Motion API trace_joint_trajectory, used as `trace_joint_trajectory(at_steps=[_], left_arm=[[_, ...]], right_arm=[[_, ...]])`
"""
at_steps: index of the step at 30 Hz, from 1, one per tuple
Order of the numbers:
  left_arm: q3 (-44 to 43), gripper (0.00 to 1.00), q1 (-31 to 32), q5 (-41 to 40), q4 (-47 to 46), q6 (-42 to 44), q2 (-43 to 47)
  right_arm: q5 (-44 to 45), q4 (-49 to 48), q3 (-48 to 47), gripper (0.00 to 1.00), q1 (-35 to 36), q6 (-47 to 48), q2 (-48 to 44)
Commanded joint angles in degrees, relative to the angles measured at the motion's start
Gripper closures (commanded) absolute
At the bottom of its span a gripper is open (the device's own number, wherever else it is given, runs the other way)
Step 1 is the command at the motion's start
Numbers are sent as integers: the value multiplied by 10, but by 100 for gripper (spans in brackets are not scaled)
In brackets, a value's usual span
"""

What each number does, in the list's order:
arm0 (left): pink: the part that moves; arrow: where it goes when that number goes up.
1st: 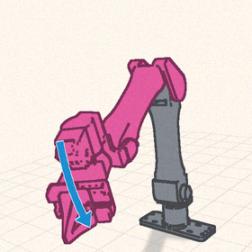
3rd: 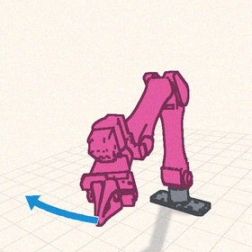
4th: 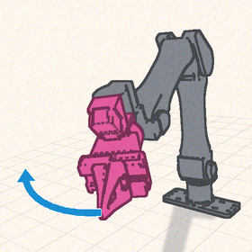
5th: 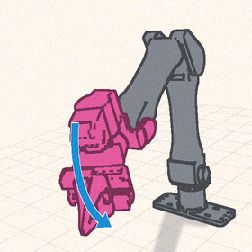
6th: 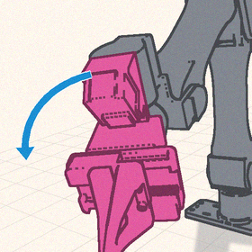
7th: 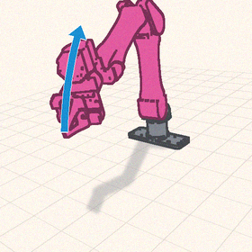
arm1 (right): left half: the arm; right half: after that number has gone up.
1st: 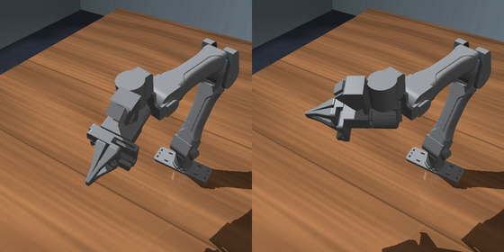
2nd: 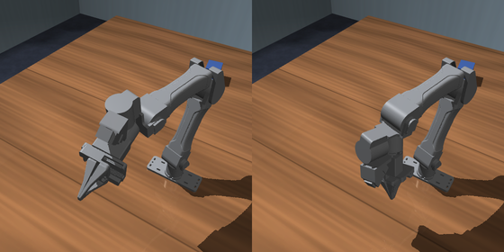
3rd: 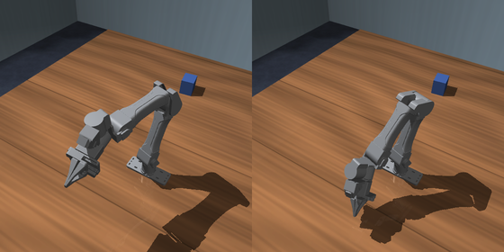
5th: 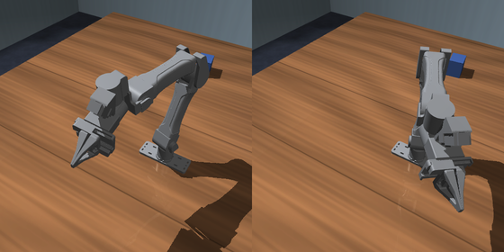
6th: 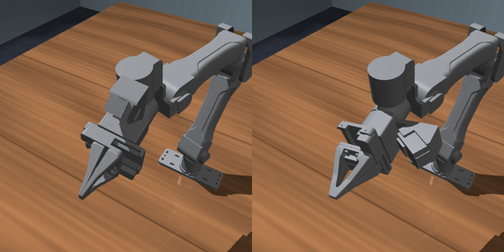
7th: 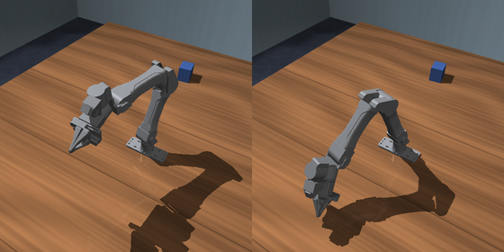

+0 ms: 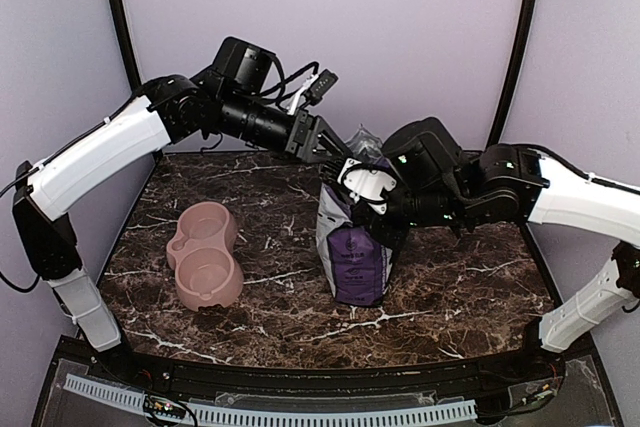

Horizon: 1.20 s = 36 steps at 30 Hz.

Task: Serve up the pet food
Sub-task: Pass from the right arm to the left

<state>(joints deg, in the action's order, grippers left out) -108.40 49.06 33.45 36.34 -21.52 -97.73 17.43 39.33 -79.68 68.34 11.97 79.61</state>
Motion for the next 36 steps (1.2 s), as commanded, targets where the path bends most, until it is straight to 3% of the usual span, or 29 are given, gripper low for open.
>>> trace_joint_trajectory(at_steps=[1,14,25,29,36], left_arm=[[-14,61,7,-6,26,17,-3],[-23,68,7,-5,52,27,-31],[-29,100,8,-12,57,31,-47],[-40,100,7,-29,60,34,-54],[-45,100,7,-44,39,31,-56]], right_arm=[[0,11,-15,100,11,3,10],[30,32,-36,100,22,11,15],[57,26,-28,100,32,5,14],[72,13,-12,100,31,-5,3],[74,-5,19,56,18,-23,-34]])
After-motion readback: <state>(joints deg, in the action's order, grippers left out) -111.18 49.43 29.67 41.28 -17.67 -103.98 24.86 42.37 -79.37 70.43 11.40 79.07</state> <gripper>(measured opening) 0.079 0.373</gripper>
